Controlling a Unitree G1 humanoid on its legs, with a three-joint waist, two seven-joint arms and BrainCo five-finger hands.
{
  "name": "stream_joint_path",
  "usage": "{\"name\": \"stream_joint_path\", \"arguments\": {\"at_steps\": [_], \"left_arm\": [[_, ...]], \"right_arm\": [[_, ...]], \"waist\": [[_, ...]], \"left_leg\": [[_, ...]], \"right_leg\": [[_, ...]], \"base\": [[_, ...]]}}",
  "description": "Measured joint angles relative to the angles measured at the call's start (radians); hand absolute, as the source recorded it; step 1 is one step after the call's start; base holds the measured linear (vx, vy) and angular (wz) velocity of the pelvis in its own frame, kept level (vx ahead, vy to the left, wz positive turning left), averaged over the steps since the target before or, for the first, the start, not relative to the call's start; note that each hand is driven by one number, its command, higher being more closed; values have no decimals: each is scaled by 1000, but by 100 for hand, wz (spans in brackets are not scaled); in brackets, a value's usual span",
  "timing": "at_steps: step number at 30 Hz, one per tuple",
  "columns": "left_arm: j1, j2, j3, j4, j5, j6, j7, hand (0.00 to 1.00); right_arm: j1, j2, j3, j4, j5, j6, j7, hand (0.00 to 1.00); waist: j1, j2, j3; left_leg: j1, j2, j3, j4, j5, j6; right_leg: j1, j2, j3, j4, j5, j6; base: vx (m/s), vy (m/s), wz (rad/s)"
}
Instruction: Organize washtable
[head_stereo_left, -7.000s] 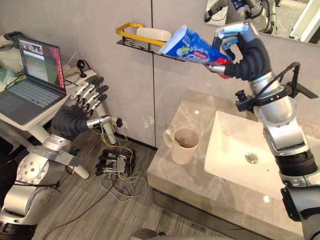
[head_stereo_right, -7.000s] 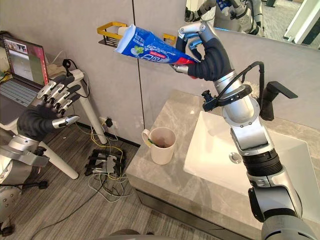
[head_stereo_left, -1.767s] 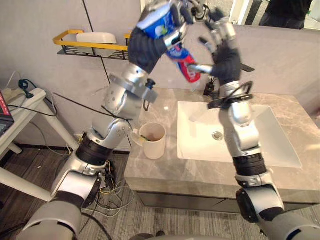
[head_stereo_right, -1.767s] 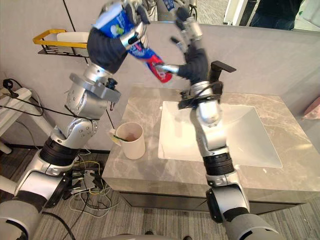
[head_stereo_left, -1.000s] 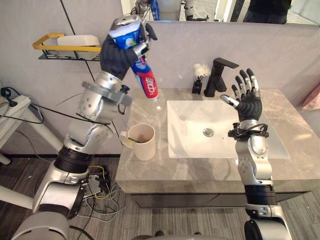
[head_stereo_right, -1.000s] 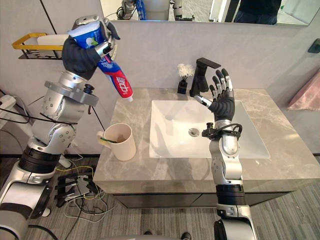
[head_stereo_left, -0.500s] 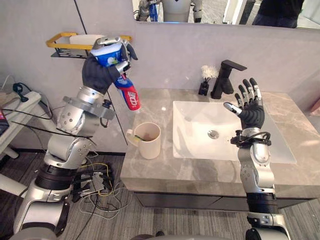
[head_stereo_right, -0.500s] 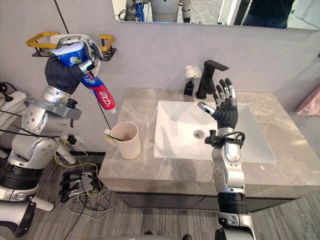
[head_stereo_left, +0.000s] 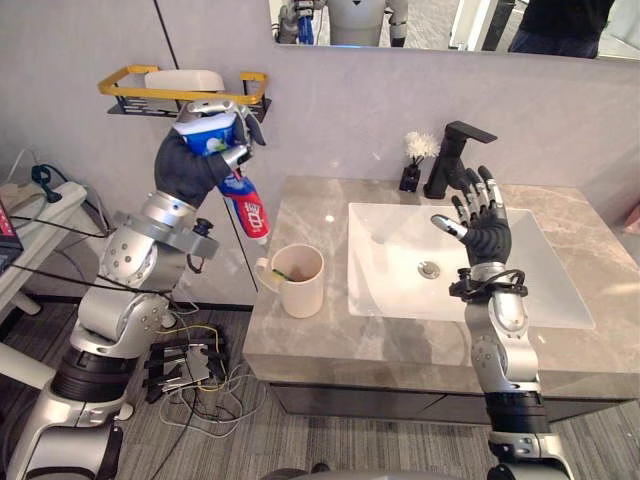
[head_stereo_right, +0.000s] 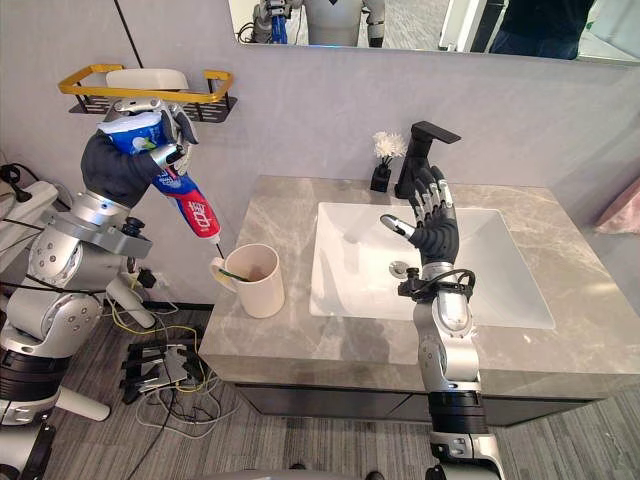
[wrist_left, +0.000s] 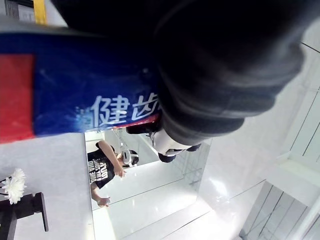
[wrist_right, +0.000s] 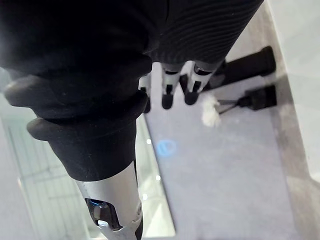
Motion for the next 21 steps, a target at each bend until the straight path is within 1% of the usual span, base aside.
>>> {"name": "stream_joint_path", "arguments": {"at_steps": [3,7,14,19,21], "left_arm": [[16,0,0,1,-3,10,0,100],[16,0,-1,0,-14,13,0,100],[16,-1,-10,1,-14,17,0,100],[15,-8,-54,1,-14,21,0,100],[15,-14,-56,3,-13,24,1,100]], "right_arm": [[2,1,0,0,0,2,0,0],[2,8,6,0,0,14,0,0],[2,9,40,1,0,17,0,0],[2,11,41,4,0,19,0,0],[2,13,42,10,0,19,0,0]], "waist": [[0,0,0],[0,0,0],[-1,0,0],[-1,0,0],[-2,0,0]], "left_leg": [[0,0,0,0,0,-1],[0,0,0,0,0,0],[-1,0,0,0,2,4],[0,-2,0,1,3,4],[0,-2,-1,1,3,4]], "right_leg": [[0,0,0,0,-1,-2],[0,-1,0,1,-2,-3],[0,-1,0,1,-2,-3],[0,-2,-1,1,-2,-3],[0,-2,-1,1,-2,-3]], "base": [[0,0,0],[0,0,0],[0,0,0],[0,0,0],[0,0,0]]}}
